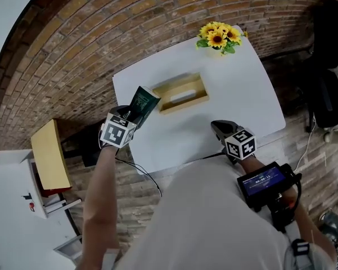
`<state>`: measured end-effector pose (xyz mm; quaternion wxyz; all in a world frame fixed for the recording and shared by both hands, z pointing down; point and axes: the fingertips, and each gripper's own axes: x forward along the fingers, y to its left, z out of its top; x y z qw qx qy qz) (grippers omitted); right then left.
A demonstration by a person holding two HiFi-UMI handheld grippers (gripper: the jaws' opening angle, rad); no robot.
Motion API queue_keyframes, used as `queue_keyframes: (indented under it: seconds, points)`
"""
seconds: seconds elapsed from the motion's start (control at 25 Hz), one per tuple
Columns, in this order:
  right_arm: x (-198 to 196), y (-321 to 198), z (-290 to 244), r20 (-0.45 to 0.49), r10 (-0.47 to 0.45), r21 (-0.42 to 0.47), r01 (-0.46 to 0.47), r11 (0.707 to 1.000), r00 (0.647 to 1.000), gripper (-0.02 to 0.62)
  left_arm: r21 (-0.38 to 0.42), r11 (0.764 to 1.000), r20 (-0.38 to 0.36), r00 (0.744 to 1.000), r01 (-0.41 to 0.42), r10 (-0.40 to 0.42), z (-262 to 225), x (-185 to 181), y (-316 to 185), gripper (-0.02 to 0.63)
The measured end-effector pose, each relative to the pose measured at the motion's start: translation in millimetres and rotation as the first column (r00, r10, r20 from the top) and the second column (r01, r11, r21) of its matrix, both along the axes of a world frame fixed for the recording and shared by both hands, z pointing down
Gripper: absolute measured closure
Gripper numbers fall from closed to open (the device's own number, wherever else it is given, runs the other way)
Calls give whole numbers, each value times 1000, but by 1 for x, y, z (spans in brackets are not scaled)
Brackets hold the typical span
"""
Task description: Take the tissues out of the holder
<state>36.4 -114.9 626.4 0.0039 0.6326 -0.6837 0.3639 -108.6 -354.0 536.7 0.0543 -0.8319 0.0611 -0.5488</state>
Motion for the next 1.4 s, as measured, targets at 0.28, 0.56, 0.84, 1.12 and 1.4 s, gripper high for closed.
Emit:
queue_keyframes:
  seconds: [0.28, 0.56, 0.84, 1.12, 1.4]
  points:
    - [-14, -7, 1, 1, -52, -20, 52, 998, 999, 589, -43, 991, 70, 990, 126, -123, 34, -53, -3, 379]
    - [-19, -2, 7, 2, -68, -45, 68, 997, 998, 589, -105, 980, 133, 979, 171, -157, 81, -77, 15, 379]
    - [-18, 7, 11, -2, -57, -70, 57, 996, 998, 589, -127, 979, 155, 978, 162, -142, 107, -79, 24, 379]
    - [-23, 9, 11, -6, -50, -72, 49, 996, 999, 589, -138, 976, 154, 977, 167, -146, 113, -83, 21, 377]
    - [-18, 13, 13, -9, -49, -71, 49, 996, 999, 589, -138, 981, 131, 984, 139, -121, 119, -75, 25, 353]
